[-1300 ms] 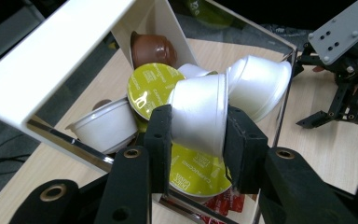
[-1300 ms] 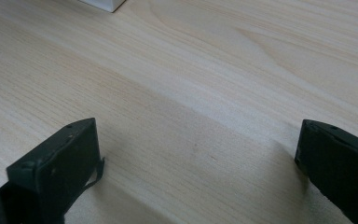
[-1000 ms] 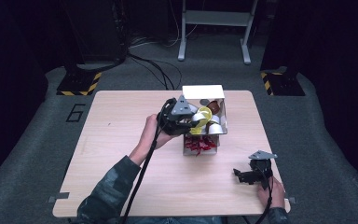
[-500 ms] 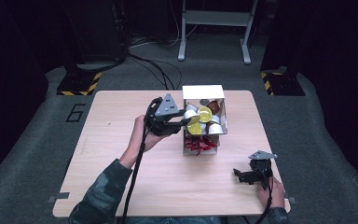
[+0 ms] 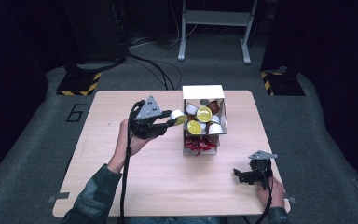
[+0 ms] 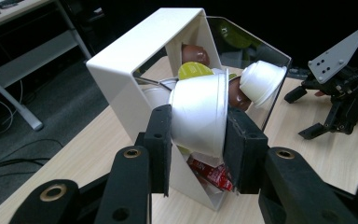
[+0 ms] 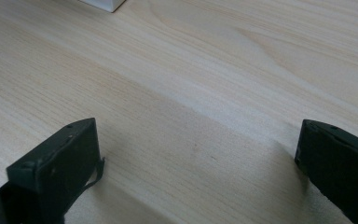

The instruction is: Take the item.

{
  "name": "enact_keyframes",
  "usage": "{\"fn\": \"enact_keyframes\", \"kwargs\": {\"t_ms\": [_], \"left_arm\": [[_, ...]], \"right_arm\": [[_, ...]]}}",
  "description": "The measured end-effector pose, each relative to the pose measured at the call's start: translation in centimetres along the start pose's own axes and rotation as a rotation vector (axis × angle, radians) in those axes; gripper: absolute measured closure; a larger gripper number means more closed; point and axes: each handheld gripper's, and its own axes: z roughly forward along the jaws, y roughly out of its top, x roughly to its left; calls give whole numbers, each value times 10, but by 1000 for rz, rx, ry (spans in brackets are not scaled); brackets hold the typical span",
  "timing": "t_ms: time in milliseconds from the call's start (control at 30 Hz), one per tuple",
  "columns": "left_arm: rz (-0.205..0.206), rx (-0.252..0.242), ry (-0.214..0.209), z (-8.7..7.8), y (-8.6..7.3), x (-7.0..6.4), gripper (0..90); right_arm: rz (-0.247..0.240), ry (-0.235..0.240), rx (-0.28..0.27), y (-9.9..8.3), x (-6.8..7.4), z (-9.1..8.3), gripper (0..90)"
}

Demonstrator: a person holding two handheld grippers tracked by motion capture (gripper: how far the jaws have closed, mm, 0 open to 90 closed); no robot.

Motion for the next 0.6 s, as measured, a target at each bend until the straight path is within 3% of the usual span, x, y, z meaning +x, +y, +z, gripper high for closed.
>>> {"fn": "enact_keyframes", "kwargs": {"t_ms": [600], "left_arm": [[-58,8,85,-29,-37,18,649]], "right_arm": [[1,0,0,0,0,0,0]]}}
